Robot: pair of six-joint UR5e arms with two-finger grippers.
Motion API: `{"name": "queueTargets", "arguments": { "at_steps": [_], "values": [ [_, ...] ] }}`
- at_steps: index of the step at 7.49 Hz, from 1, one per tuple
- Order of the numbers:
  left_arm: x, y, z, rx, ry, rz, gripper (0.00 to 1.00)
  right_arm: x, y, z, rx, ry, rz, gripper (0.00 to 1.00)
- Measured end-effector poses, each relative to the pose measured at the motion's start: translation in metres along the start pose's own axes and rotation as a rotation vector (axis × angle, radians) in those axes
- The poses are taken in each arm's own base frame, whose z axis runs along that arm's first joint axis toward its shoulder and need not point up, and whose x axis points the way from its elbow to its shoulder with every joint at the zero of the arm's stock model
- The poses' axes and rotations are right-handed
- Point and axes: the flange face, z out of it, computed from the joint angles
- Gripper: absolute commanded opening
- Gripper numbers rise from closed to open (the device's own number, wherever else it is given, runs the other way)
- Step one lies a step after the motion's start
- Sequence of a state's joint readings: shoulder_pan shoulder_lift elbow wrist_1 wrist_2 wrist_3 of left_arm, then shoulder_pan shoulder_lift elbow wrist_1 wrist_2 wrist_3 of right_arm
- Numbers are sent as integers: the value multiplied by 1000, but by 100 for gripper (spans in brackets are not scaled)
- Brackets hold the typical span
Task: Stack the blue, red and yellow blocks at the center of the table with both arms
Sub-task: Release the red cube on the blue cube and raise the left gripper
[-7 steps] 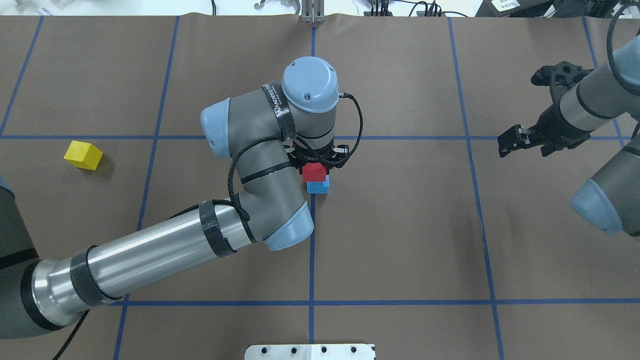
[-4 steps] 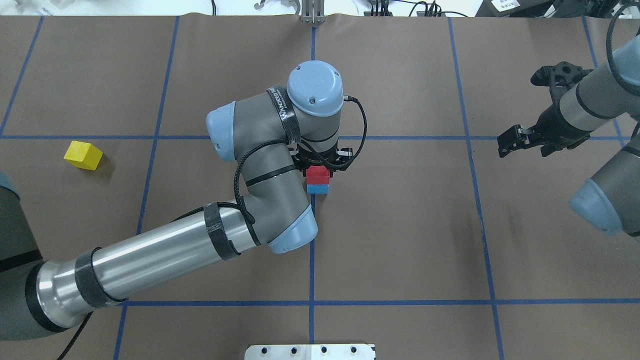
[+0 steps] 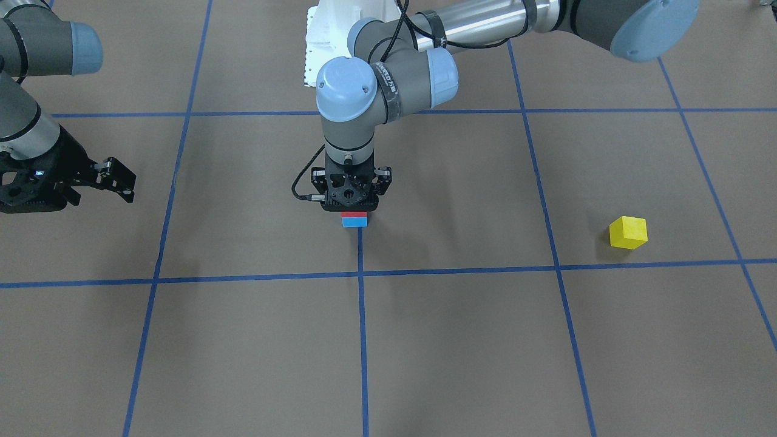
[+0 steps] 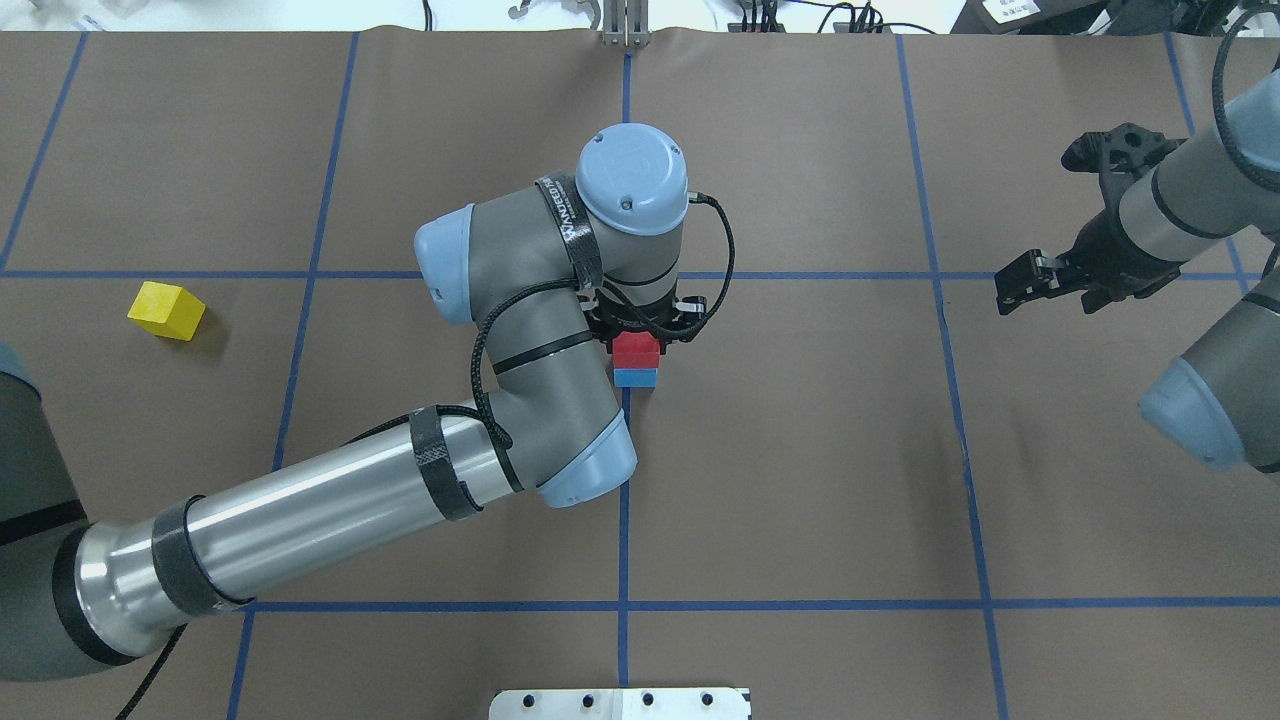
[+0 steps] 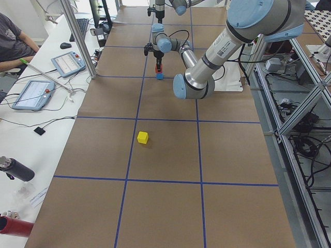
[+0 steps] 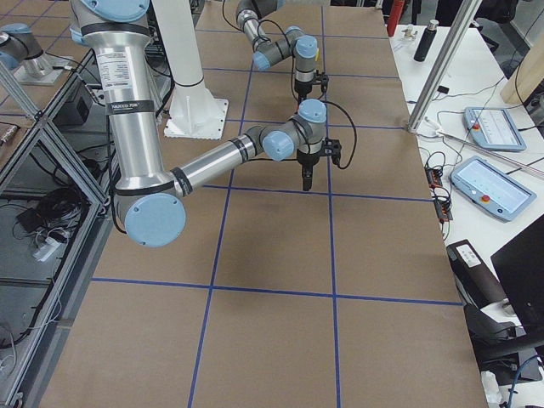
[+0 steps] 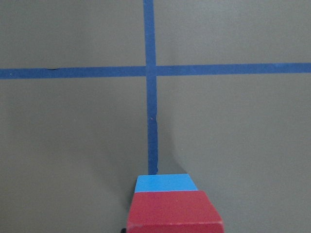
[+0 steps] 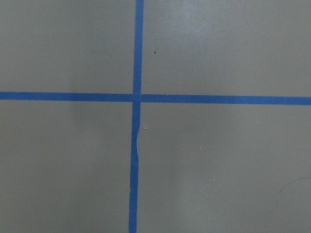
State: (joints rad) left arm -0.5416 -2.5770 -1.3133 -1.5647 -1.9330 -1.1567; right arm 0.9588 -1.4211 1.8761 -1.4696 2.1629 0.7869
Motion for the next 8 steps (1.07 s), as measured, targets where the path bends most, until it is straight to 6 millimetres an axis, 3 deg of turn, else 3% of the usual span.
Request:
{"name": "queueTargets", "arguments": {
  "at_steps": [2, 4, 5, 8],
  "values": [
    [0, 0, 2, 1, -1, 1, 0, 0, 0, 0, 0, 0, 0, 100],
    [0, 0, 3, 2, -1, 6, 50, 0, 0, 0, 0, 0, 0, 100],
    [0, 0, 3, 2, -2, 8, 54, -1, 0, 0, 0, -1, 0, 100],
    [-1, 0, 4, 4, -3, 11, 56, -2, -1, 0, 0, -1, 0, 100]
  ]
}}
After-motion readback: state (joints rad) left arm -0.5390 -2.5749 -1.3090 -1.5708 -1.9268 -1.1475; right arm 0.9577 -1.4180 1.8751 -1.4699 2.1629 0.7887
